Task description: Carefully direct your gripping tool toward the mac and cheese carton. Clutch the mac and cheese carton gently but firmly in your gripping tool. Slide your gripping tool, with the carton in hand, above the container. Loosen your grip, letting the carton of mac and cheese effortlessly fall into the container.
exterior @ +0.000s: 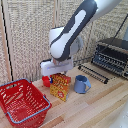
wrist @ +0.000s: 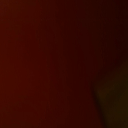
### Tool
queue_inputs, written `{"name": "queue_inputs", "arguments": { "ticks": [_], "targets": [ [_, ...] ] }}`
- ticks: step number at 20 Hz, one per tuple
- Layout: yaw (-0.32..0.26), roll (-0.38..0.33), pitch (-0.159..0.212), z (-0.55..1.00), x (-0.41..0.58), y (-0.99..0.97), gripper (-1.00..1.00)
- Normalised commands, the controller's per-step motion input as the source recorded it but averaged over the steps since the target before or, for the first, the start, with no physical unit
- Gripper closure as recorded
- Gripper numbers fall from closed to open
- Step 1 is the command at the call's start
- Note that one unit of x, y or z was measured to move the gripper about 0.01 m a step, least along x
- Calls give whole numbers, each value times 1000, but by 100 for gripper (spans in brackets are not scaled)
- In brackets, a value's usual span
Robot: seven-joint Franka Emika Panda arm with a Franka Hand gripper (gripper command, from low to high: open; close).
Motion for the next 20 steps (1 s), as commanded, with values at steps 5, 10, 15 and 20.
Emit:
{"name": "queue_inputs", "arguments": {
  "ticks": [5, 10, 15, 20],
  "targets": [
    [-10, -3, 0, 0, -10, 39, 100],
    [-27, -2, -77, 100, -65, 0, 100],
    [-81, 0, -23, 641, -71, 1, 100],
    [-51, 0, 64, 995, 0, 38, 100]
  ]
}}
